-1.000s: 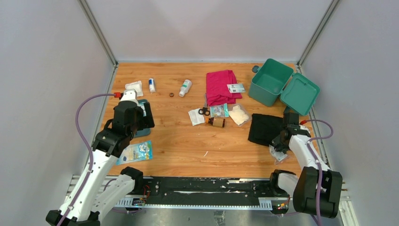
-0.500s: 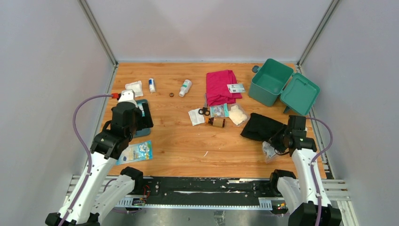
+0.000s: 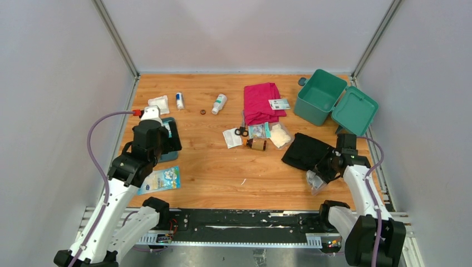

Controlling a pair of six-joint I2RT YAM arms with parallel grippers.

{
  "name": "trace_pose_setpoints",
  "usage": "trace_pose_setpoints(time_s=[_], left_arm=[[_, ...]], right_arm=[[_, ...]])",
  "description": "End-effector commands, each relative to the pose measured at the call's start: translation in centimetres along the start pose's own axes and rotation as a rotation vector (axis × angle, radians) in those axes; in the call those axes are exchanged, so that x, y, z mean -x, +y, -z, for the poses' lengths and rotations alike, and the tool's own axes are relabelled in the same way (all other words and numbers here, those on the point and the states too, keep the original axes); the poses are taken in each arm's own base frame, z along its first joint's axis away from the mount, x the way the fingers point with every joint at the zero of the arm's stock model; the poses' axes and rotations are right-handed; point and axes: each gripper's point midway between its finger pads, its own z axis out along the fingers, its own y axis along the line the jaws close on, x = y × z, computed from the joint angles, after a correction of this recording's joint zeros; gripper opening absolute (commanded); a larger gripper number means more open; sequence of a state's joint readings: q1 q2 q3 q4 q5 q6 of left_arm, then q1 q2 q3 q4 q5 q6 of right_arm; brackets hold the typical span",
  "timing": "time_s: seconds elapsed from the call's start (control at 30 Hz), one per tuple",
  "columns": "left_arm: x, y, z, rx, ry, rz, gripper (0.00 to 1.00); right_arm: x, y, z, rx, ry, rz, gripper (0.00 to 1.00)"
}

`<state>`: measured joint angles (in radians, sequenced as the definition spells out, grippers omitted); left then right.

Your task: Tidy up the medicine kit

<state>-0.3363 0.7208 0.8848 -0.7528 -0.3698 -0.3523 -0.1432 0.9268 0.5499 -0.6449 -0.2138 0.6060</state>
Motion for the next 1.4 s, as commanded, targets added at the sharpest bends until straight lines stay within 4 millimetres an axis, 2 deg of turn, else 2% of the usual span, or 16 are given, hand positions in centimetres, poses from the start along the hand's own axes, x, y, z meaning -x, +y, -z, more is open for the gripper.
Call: trace_pose_setpoints(time_s=[0.0,0.2,0.27,0.83,0.9,1.17,1.37], left_arm=[[-0.1,-0.3,-0.3,-0.003,-0.001,0.003,0.91],[-0.1,-0.3,-0.4,-0.005,0.003,0.001,0.91],[-0.2,-0.3,-0.4,-0.006,0.005,0.000,0.91],[-0.3,-0.5,-0.6,-0.008,0.012,-0.003,0.91],[-0.3,-0.5,-0.6,-0.008,0.013,-0.003,0.91],[-0.4,-0.5,-0.6,-0.009,0.017,-0.004,0.91],[-0.3,-0.5,-0.6,-0.009,0.016,-0.004,0.91]], right_arm=[[-1.7,0.0,-1.4,0.025,0.073,0.045,0.14],[-2.5,-0.3,-2.3,0.012,0.117,0.050,0.39],[-2.6,-0.2,-2.3,0.014,0.116,0.053,0.45],[-3.4,1.5,-0.9,0.080,0.119,0.100,0.54],[-3.6,1.3,-1.0,0.076,0.124,0.100,0.52],[-4.4,1.4,-1.2,0.075,0.146,0.119,0.26],[-5.7,3.1,-0.5,0.109,0.150,0.170,0.08]])
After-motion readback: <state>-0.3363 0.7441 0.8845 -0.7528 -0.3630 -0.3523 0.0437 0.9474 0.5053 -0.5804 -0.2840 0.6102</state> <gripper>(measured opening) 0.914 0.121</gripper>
